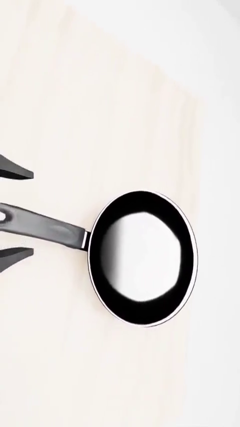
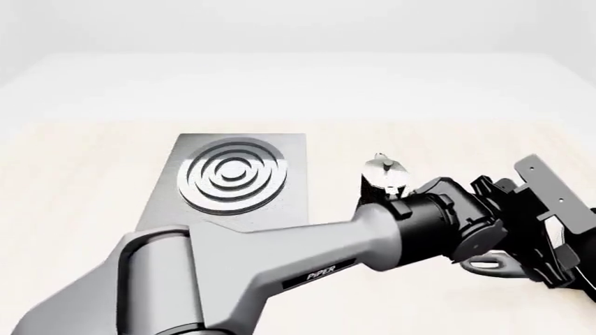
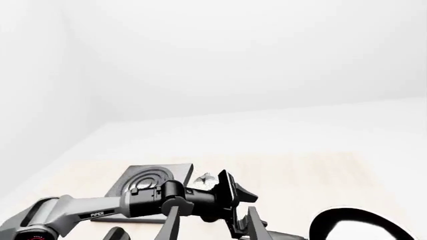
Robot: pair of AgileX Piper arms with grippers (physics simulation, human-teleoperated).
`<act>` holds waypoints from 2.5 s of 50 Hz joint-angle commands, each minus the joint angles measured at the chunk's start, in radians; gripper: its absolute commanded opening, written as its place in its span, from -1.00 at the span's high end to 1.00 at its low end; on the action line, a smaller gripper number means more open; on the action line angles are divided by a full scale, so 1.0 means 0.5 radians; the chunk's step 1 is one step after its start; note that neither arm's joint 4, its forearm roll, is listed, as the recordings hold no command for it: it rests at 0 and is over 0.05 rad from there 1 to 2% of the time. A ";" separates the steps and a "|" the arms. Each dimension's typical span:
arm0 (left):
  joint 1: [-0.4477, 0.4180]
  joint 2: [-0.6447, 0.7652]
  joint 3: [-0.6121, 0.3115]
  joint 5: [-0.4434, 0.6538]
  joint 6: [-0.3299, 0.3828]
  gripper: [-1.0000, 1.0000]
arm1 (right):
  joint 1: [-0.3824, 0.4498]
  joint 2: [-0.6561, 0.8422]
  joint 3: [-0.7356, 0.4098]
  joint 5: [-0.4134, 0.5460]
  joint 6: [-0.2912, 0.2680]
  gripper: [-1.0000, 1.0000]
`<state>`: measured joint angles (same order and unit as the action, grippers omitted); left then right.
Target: Put the frying pan on the stove.
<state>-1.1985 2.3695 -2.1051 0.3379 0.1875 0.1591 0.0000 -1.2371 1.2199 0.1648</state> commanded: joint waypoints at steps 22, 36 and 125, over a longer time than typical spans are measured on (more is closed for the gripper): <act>0.004 0.177 -0.024 -0.084 -0.063 -1.00 | -0.004 0.000 0.008 0.000 0.026 -1.00; 0.004 0.240 -0.016 -0.128 -0.086 -1.00 | -0.007 0.000 0.007 0.000 0.034 -1.00; 0.016 -0.394 0.445 -0.193 0.063 1.00 | -0.013 0.000 -0.002 0.000 0.007 -1.00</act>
<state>-1.2041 2.2835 -1.9076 0.2495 0.1921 0.1528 0.0000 -1.2344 1.2199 0.1736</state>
